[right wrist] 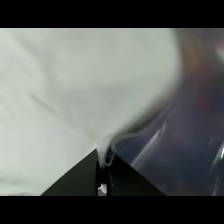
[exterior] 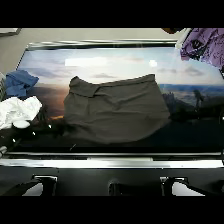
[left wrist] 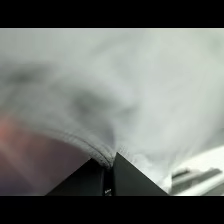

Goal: Fold the clothes and pants, and hang the long-sleeved shirts on hangers.

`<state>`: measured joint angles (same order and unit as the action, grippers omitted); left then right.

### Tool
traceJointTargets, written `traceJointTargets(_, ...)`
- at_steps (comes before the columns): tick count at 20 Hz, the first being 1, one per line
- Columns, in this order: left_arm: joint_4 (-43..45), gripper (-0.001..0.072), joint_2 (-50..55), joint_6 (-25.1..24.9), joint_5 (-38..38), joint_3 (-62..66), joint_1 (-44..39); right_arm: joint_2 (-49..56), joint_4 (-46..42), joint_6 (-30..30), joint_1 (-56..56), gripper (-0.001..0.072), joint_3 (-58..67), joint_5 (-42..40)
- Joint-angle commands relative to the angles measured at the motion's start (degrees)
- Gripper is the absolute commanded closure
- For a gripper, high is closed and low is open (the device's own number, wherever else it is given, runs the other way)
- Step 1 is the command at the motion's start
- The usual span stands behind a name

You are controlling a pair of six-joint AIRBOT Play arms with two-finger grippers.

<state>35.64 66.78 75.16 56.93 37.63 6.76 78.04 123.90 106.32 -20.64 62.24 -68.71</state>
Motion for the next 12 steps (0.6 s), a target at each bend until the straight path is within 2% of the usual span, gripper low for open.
traceJointTargets(1,6.9,0.0691,0.0,6.0,0.4,20.0,0.0,-1.3,-4.5,-6.2,9.5,0.0683,16.1,6.4)
traceJointTargets(5,27.9,0.0691,0.0,16.3,6.4,51.5,0.0,-1.4,-12.3,-14.7,13.6,0.0683,45.9,5.2)
traceJointTargets(7,34.9,0.0691,-0.3,18.4,12.2,64.8,0.0,-3.0,-14.0,-17.6,13.6,0.0683,57.9,2.0)
traceJointTargets(10,40.1,0.0691,-3.0,21.9,20.7,77.5,-0.1,-12.5,-15.7,-19.0,13.6,0.0683,61.0,0.3)
traceJointTargets(12,43.2,0.0691,-7.8,24.9,21.7,79.3,-0.1,-19.4,-17.3,-20.4,13.6,0.0683,60.5,-2.3)
